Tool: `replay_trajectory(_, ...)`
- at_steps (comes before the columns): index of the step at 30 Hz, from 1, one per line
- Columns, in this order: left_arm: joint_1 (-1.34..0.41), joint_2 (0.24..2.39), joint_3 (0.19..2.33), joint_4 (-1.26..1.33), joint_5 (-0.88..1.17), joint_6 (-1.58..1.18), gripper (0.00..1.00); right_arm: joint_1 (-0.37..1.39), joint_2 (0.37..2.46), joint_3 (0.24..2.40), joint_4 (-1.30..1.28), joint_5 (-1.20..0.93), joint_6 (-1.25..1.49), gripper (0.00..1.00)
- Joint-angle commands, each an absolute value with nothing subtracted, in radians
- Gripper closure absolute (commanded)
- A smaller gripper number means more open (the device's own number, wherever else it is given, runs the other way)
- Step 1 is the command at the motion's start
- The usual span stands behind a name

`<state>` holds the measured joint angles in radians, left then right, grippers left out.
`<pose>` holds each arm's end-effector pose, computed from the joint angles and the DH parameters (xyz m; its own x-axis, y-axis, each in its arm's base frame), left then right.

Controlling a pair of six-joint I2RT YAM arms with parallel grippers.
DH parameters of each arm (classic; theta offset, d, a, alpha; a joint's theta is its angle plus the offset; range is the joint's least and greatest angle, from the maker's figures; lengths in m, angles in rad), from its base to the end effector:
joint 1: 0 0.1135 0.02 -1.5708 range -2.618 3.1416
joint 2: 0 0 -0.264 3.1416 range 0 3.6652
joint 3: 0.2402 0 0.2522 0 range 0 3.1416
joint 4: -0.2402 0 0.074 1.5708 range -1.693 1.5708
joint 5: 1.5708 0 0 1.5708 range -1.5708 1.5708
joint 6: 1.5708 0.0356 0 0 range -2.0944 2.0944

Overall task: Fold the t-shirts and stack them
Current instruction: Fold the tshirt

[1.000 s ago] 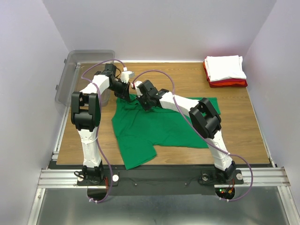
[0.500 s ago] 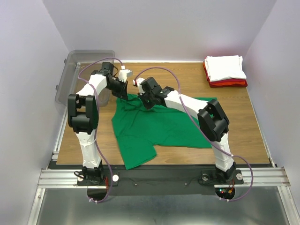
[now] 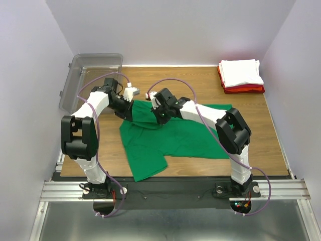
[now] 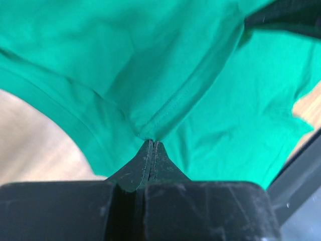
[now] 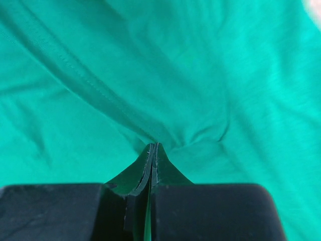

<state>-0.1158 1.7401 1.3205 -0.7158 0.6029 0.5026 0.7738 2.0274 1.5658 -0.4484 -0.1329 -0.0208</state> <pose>0.3515 -0.0612 0.2350 -0.6290 0.4726 -0.6173 0.7254 0.6423 -0.2474 0.3182 0.3175 0.2088 -0.5490 -0.5652 -0.6158 -0.7624 0.6405 0.0918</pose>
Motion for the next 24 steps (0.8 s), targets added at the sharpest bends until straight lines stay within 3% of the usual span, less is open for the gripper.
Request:
replay_trajectory(1,-0.112,1.651,1.249,-0.738,0.588,0.538,1.0,0.778,1.956,1.546,-0.454,-0.218,-0.014,0.99)
replay_trajectory(11,-0.112,1.638,1.108,-0.712,0.597,0.541,1.0,0.778,1.956,1.529,-0.483,-0.276,-0.032,0.99)
replay_trajectory(13,-0.112,1.644,1.106,-0.724,0.603,0.552,0.93,0.779,1.957,1.532,-0.497,-0.285,-0.046,0.91)
replay_trajectory(15,-0.11,1.64,1.12,-0.75,0.615,0.569,0.8,0.772,1.933,1.529,-0.52,-0.29,-0.064,0.76)
replay_trajectory(18,-0.11,1.603,1.193,-0.788,0.666,0.591,0.68,0.7,1.838,1.493,-0.525,-0.356,-0.067,0.54)
replay_trajectory(19,-0.11,1.597,1.242,-0.781,0.672,0.583,0.61,0.669,1.815,1.486,-0.529,-0.371,-0.061,0.51)
replay_trajectory(24,-0.115,1.65,1.354,-0.669,0.666,0.477,0.58,0.462,1.733,1.462,-0.564,-0.355,-0.07,0.52)
